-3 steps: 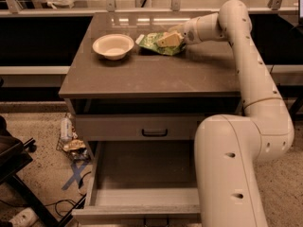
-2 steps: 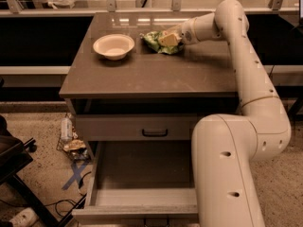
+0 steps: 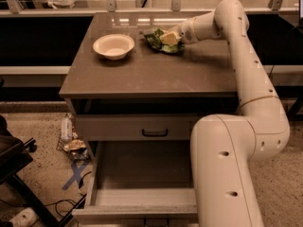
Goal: Place green jalapeno chip bag into middle drawer
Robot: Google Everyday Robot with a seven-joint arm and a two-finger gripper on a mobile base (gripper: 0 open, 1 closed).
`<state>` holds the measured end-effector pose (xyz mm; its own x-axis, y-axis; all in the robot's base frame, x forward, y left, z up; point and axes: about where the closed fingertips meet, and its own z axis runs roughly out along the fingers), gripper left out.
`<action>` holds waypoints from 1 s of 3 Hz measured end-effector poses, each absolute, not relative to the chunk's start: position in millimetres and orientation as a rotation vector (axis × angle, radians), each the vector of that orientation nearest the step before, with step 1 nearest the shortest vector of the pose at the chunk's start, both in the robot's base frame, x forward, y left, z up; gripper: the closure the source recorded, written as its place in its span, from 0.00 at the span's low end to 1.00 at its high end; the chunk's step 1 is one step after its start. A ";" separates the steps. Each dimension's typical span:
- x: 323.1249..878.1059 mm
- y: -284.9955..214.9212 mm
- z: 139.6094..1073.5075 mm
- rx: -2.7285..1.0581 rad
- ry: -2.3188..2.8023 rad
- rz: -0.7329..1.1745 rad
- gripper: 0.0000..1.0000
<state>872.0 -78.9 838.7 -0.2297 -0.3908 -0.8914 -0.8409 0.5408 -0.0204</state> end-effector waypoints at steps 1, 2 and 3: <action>871.7 -79.0 839.0 -1.015 1.833 0.597 1.00; 859.3 -100.4 878.2 -1.009 1.838 0.538 1.00; 830.4 -137.0 948.9 -0.996 1.858 0.406 1.00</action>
Offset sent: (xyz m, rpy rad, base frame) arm -0.0817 -0.0762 0.1464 -0.1155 -0.0982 -0.1245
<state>830.4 -137.0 948.9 -0.2123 -0.4622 -0.8610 -0.7789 0.6122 -0.1366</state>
